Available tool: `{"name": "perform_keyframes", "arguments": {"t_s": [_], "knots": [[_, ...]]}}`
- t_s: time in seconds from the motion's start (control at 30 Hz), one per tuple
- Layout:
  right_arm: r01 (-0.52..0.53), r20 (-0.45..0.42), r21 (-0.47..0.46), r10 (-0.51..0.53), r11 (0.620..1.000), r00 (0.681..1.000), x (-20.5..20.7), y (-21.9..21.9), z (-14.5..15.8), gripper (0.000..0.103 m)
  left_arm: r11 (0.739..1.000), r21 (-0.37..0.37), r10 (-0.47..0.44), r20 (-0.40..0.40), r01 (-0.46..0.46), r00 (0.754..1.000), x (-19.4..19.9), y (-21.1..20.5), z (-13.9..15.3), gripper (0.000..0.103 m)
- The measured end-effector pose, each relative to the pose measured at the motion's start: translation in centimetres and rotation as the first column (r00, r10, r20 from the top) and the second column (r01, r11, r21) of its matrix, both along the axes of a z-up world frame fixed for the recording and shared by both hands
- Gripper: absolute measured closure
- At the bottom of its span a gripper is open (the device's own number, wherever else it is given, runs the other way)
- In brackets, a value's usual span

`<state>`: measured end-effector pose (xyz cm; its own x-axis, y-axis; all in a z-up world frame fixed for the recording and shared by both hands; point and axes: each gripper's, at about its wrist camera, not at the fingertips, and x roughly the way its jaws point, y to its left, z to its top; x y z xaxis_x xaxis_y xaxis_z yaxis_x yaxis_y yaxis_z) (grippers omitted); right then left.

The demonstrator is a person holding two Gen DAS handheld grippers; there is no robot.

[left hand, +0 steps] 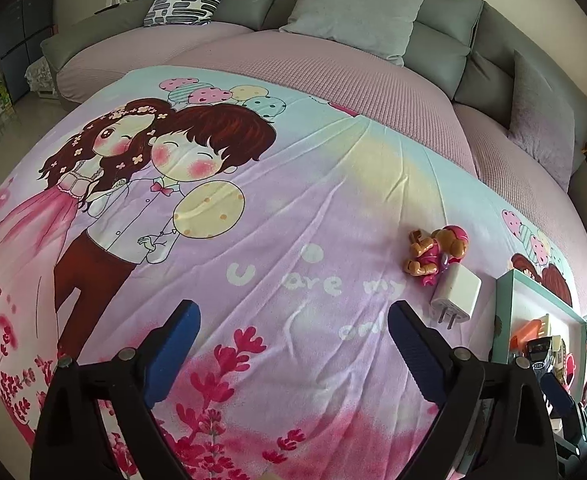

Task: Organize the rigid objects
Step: 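Grasp the toy dog figure with the left tool while the right tool grasps the white charger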

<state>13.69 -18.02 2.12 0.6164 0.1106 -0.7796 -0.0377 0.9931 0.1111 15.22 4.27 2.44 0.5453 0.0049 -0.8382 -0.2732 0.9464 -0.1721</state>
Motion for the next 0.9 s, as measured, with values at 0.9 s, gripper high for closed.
{"name": "perform_keyframes", "arguments": {"t_s": [0.9], "knots": [[-0.021, 0.104, 0.068, 0.013, 0.998, 0.994, 3.5, 1.8, -0.4, 0.0, 0.997, -0.033, 0.071, 0.053, -0.07, 0.996, 4.5, 0.0, -0.3, 0.0]]}}
